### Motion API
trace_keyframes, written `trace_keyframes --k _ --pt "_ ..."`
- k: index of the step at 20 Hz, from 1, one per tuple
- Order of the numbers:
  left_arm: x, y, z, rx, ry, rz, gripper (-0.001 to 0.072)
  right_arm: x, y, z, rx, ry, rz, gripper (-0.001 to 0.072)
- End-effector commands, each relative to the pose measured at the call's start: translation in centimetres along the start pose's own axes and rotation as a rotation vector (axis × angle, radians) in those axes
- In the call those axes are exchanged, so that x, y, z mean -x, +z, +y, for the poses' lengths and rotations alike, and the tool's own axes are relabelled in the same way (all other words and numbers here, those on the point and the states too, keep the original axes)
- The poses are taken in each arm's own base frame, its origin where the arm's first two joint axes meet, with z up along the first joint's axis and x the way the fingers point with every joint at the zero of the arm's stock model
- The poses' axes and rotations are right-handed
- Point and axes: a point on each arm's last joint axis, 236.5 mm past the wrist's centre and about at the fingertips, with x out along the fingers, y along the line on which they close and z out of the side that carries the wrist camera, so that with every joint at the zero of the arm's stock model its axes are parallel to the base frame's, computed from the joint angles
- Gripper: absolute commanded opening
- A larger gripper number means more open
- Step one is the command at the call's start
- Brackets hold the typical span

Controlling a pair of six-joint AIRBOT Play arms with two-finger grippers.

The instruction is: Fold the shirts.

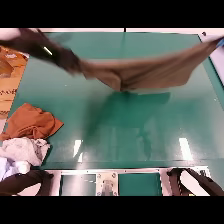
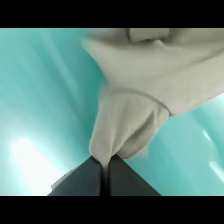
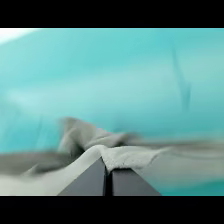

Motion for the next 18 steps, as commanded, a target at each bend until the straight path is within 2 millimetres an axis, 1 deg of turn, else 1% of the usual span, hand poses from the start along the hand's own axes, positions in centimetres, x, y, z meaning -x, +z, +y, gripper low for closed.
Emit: trace_keyframes --k 1,2,3,4,5,7,9,10,11,12,13,15,16,17,18 --pt "17.4 7.4 -0.1 -0.250 0.200 -0.393 0.0027 10.7 7.3 9.0 0.200 0.050 -0.321 0.0014" --pt "20.9 8.2 -0.6 -0.288 0.235 -0.490 0.0027 13.0 8.2 10.8 0.232 0.062 -0.386 0.0013" --pt "23.6 8.5 -1.1 -0.316 0.261 -0.559 0.0027 15.2 8.8 12.4 0.252 0.074 -0.443 0.0014" --pt "25.8 8.5 -1.5 -0.338 0.284 -0.618 0.0027 16.5 9.0 13.4 0.261 0.084 -0.477 0.0014" --pt "27.6 8.5 -1.8 -0.344 0.301 -0.662 0.0027 17.5 9.1 14.1 0.272 0.088 -0.500 0.0014" --pt "29.3 8.5 -2.0 -0.372 0.329 -0.701 0.0027 17.9 8.9 14.4 0.278 0.090 -0.505 0.0013" --pt "29.1 8.6 -1.9 -0.385 0.333 -0.696 0.0027 17.4 8.9 14.0 0.271 0.088 -0.496 0.0014" --pt "28.6 8.8 -1.6 -0.387 0.341 -0.695 0.0027 16.9 8.9 13.5 0.256 0.084 -0.484 0.0013" --pt "27.8 9.2 -1.0 -0.384 0.358 -0.694 0.0027 15.9 9.0 12.8 0.241 0.079 -0.464 0.0013" --pt "26.5 9.6 -0.4 -0.380 0.366 -0.689 0.0028 14.6 8.9 11.8 0.221 0.074 -0.437 0.0014" --pt "24.9 9.8 0.0 -0.376 0.364 -0.679 0.0028 12.9 8.6 10.5 0.194 0.065 -0.400 0.0014" --pt "20.2 9.9 1.0 -0.365 0.344 -0.616 0.0028 8.8 7.4 7.3 0.124 0.044 -0.304 0.0013" --pt "17.2 9.9 1.6 -0.359 0.327 -0.569 0.0027 6.3 6.5 5.2 0.088 0.029 -0.244 0.0014" --pt "14.0 9.9 2.0 -0.351 0.302 -0.518 0.0027 3.8 5.3 3.1 0.057 0.014 -0.184 0.0014" --pt "10.2 10.0 2.4 -0.338 0.264 -0.466 0.0028 1.0 3.8 0.8 0.024 -0.003 -0.119 0.0014"
